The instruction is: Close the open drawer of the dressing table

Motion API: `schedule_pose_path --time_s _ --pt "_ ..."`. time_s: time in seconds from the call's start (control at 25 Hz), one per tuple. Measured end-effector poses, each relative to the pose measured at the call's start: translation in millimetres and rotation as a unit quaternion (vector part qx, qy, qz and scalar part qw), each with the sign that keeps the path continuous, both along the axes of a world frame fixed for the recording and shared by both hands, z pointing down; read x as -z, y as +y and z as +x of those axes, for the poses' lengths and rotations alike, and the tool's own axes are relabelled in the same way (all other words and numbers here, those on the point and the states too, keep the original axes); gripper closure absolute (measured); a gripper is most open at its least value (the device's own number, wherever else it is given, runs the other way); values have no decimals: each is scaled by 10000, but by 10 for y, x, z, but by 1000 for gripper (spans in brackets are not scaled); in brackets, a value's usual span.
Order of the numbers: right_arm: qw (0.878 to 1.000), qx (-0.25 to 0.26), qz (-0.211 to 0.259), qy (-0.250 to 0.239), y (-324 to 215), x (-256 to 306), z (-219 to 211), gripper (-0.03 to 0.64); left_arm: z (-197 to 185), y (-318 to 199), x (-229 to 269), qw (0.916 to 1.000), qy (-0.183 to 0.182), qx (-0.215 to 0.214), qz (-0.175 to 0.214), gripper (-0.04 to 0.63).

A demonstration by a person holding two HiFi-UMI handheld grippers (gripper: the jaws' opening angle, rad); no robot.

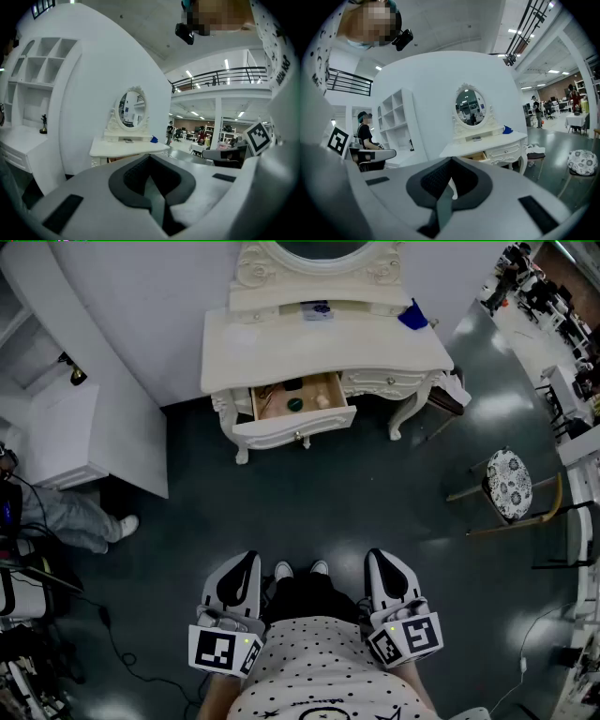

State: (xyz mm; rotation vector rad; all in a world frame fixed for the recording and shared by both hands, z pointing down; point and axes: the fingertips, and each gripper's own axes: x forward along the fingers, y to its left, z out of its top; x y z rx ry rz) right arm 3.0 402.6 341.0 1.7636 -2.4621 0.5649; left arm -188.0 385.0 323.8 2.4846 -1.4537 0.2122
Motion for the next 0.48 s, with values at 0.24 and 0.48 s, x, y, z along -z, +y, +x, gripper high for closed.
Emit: schedule_pose_path --time_s 0.24,0.48 --pt "10000 3 1 -8 60 -4 156 609 134 50 31 10000 -17 18 57 584" --pt "10000 29 61 -7 77 -40 314 609 279 91 10 9999 -36 46 128 584"
